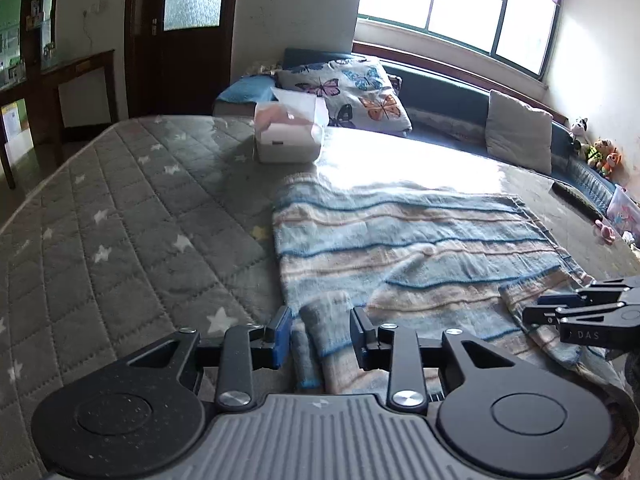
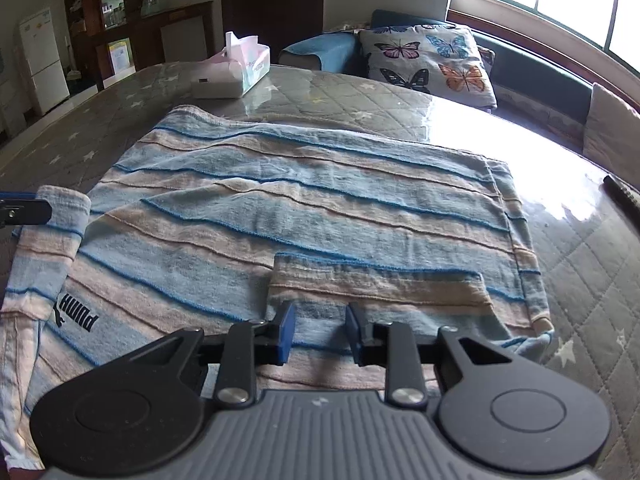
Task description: Fold clothes
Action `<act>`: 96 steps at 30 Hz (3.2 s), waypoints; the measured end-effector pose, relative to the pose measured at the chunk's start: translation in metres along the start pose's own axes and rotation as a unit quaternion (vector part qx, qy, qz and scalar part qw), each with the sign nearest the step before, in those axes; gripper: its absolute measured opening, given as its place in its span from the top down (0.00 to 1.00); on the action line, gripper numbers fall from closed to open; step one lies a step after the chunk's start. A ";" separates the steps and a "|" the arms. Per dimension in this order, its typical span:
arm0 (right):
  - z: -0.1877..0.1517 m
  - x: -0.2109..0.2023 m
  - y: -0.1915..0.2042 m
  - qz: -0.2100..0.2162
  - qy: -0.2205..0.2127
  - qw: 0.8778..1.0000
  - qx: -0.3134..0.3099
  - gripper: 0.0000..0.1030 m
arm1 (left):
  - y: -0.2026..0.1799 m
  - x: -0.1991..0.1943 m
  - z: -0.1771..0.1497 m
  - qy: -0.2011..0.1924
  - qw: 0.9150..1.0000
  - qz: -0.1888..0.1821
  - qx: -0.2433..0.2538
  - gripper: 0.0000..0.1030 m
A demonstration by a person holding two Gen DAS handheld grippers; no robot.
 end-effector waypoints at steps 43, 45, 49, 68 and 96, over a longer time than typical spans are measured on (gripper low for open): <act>-0.070 -0.166 -0.122 -0.113 -0.139 0.971 0.160 0.97 | 0.058 -0.097 -0.027 -0.049 0.995 0.042 -0.074 0.94; -0.090 -0.181 -0.132 -0.126 -0.142 0.965 0.180 0.97 | 0.067 -0.101 -0.040 -0.038 0.994 0.053 -0.084 0.94; -0.128 -0.198 -0.145 -0.140 -0.137 0.956 0.220 0.98 | 0.083 -0.105 -0.063 -0.017 0.992 0.071 -0.107 0.95; -0.175 -0.154 -0.162 -0.117 -0.076 0.956 0.259 0.68 | 0.108 -0.084 -0.094 0.039 0.984 0.140 -0.105 0.95; -0.186 -0.201 -0.156 -0.160 -0.058 0.956 0.239 0.83 | 0.088 -0.081 -0.072 0.044 0.989 0.135 -0.040 0.81</act>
Point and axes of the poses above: each gripper's, at about its wrist camera, not at the fingertips, and x roughly the way its jaws point, y to its left, z to its top, the point moved 7 cm from there along x, roughly the way its jaws point, and after that the axes turned 1 degree about z, right-handed, at the moved point
